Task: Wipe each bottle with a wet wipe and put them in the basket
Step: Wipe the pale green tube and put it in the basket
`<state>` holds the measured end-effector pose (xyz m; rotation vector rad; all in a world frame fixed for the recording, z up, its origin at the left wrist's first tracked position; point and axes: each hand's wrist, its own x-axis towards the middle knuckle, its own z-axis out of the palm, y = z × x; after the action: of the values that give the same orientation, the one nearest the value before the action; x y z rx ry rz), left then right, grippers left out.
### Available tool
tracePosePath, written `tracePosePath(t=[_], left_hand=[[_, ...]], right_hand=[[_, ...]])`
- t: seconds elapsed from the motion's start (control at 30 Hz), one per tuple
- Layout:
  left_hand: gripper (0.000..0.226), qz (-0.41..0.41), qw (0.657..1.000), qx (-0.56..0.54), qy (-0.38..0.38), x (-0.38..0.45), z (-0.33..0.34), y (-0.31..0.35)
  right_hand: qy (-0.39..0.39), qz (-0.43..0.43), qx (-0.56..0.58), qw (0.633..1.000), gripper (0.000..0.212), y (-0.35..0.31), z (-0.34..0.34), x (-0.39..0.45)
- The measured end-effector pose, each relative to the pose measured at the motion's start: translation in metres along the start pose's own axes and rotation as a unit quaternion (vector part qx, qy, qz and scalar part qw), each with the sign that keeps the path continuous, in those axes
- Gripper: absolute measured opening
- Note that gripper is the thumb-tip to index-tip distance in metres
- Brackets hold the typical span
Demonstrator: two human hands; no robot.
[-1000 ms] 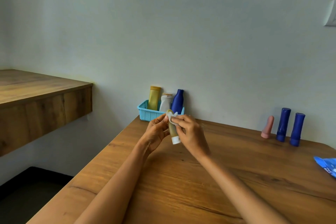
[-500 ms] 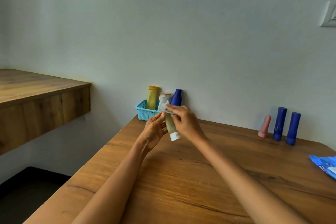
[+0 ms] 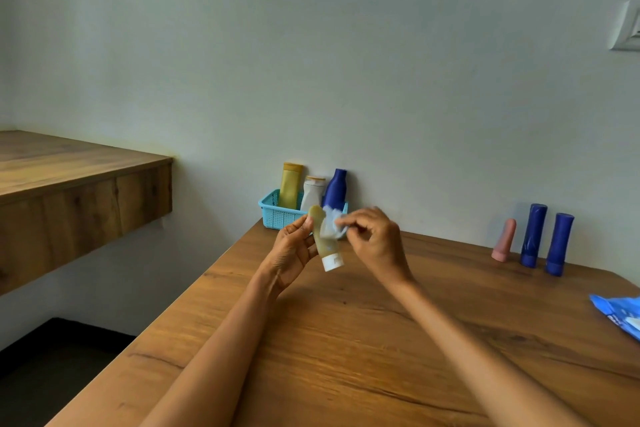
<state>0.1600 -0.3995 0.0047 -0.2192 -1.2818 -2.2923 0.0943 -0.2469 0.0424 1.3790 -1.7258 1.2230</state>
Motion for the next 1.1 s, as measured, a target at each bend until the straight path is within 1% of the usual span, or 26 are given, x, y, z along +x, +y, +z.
tracePosePath(t=[0.03, 0.07, 0.1, 0.13, 0.2, 0.23, 0.27, 0.3, 0.37, 0.47, 0.63, 0.73, 0.8, 0.9, 0.93, 0.97, 1.0, 1.1], left_hand=[[0.023, -0.001, 1.000, -0.002, -0.002, 0.000, 0.000, 0.000], [0.024, -0.002, 1.000, -0.002, -0.006, 0.000, 0.000, 0.000], [0.025, -0.002, 1.000, 0.000, -0.010, 0.001, 0.000, 0.000], [0.025, -0.003, 1.000, 0.004, -0.014, 0.001, 0.001, -0.001], [0.026, 0.002, 1.000, 0.008, -0.017, 0.003, 0.002, -0.001], [0.026, 0.005, 1.000, 0.006, -0.015, 0.004, 0.001, 0.000], [0.026, 0.007, 1.000, 0.004, -0.012, 0.004, 0.000, 0.001], [0.025, 0.008, 1.000, 0.001, -0.009, 0.005, -0.002, 0.002], [0.024, 0.009, 1.000, -0.001, -0.008, 0.006, -0.002, 0.003], [0.024, 0.012, 1.000, -0.004, -0.005, 0.009, 0.001, 0.002], [0.023, 0.019, 1.000, -0.018, 0.006, 0.008, -0.002, 0.003], [0.024, 0.019, 1.000, -0.012, 0.009, 0.007, -0.003, 0.004], [0.024, 0.013, 1.000, -0.013, 0.007, 0.007, -0.004, 0.003], [0.026, -0.003, 1.000, -0.018, 0.013, 0.007, -0.006, 0.001], [0.029, -0.008, 1.000, -0.017, 0.013, 0.007, -0.005, 0.001], [0.031, -0.011, 1.000, -0.017, 0.012, 0.007, -0.003, 0.001], [0.032, -0.012, 1.000, -0.015, 0.009, 0.007, -0.001, 0.001], [0.028, -0.004, 1.000, -0.010, 0.006, 0.008, 0.004, 0.002]], right_hand=[[0.031, 0.039, 0.017, 0.999, 0.020, -0.001, 0.002, 0.006], [0.044, 0.078, 0.037, 0.995, 0.024, -0.002, 0.004, 0.014], [0.033, 0.106, 0.056, 0.992, 0.029, -0.004, 0.007, 0.021], [-0.001, 0.119, 0.067, 0.991, 0.035, -0.006, 0.011, 0.028], [-0.097, 0.127, 0.059, 0.985, 0.046, -0.007, 0.020, 0.037], [-0.137, 0.138, 0.054, 0.980, 0.048, -0.006, 0.023, 0.040], [-0.159, 0.154, 0.056, 0.974, 0.046, -0.004, 0.025, 0.042], [-0.164, 0.170, 0.067, 0.969, 0.042, -0.003, 0.025, 0.043], [-0.140, 0.168, 0.070, 0.973, 0.032, 0.001, 0.024, 0.041], [-0.098, 0.123, 0.037, 0.987, 0.025, 0.001, 0.020, 0.030], [-0.135, 0.019, -0.009, 0.991, 0.025, 0.003, 0.008, 0.004], [-0.142, -0.001, -0.027, 0.990, 0.019, 0.003, 0.000, -0.003], [-0.101, 0.016, -0.028, 0.994, 0.014, 0.003, -0.003, 0.000], [0.043, 0.085, -0.036, 0.995, 0.014, 0.003, -0.002, 0.017], [0.073, 0.114, -0.038, 0.990, 0.016, 0.002, 0.000, 0.025], [0.076, 0.136, -0.039, 0.987, 0.018, 0.001, 0.004, 0.032], [0.053, 0.143, -0.038, 0.988, 0.021, 0.000, 0.010, 0.038], [-0.062, 0.120, -0.027, 0.990, 0.025, -0.005, 0.028, 0.044]])
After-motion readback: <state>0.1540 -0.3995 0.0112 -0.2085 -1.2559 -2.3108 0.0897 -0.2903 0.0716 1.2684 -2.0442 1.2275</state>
